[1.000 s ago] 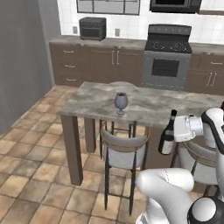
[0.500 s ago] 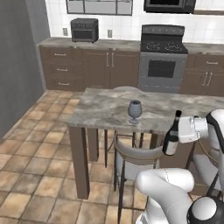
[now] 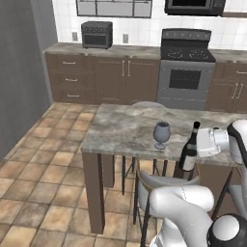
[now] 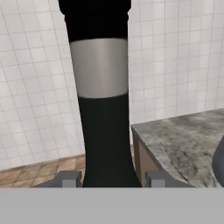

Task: There is a wine glass and glass cup on the dining counter. Place the wine bottle next to the wine glass and the juice bottle next to the glass cup.

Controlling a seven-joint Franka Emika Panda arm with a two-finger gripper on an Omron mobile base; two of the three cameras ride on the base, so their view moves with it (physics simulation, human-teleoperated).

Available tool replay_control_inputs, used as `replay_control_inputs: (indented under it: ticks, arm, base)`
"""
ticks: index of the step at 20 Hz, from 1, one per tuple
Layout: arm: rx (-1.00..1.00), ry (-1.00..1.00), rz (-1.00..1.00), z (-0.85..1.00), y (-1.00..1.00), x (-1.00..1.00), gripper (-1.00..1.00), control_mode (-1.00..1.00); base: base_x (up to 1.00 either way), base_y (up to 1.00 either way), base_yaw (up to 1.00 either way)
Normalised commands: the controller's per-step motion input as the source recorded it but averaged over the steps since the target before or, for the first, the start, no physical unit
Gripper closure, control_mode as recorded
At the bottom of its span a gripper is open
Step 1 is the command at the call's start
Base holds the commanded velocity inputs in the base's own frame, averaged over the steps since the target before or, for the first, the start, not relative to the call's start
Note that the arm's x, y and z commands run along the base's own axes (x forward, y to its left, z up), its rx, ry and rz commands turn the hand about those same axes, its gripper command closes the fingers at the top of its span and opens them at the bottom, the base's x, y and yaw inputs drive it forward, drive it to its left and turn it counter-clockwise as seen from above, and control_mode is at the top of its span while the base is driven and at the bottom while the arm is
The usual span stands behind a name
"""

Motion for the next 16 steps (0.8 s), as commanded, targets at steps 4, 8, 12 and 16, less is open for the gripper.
replay_control_inputs:
  ticks: [4,8,12,16]
  arm:
    - [0.0,0.0,0.0,0.0,0.0,0.0,1.0,1.0]
    - [0.0,0.0,0.0,0.0,0.0,0.0,1.0,1.0]
    - [0.0,0.0,0.0,0.0,0.0,0.0,1.0,1.0]
    - [0.0,0.0,0.0,0.0,0.0,0.0,1.0,1.0]
  base:
    - [0.42,0.0,0.0]
    - [0.14,0.0,-0.01]
    - [0.0,0.0,0.0]
    - [0.0,0.0,0.0]
